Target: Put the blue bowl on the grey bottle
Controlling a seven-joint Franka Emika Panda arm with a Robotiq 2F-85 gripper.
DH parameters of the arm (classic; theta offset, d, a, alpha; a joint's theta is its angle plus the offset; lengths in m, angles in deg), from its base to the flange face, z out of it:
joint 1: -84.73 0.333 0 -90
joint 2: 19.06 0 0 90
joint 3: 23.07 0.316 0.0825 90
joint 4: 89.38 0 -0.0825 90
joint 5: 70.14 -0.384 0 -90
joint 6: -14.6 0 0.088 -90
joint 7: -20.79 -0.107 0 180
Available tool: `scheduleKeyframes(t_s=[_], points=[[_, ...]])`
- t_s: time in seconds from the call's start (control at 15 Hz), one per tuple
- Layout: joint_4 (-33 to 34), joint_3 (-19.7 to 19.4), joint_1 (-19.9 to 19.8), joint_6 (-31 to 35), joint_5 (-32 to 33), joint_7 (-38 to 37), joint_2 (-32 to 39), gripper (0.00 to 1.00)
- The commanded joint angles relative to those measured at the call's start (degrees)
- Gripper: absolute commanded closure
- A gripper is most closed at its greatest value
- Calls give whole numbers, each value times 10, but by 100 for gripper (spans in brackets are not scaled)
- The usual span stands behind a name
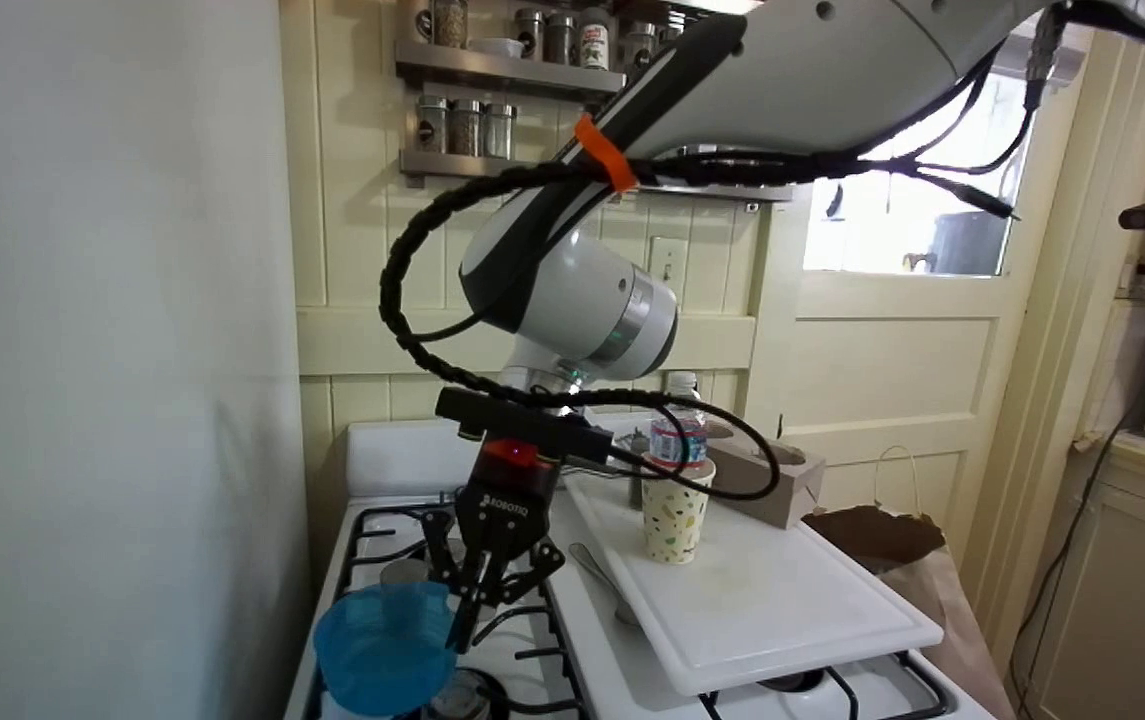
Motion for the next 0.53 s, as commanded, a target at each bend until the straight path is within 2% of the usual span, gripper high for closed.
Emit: scheduleKeyframes(t_s=[0.0,0.13,0.47], points=[[-78,-14,5,6,8,-30,-129,99],[-111,-16,7,50,14,-56,-186,99],[-195,-4,-10,95,24,-168,-354,99]])
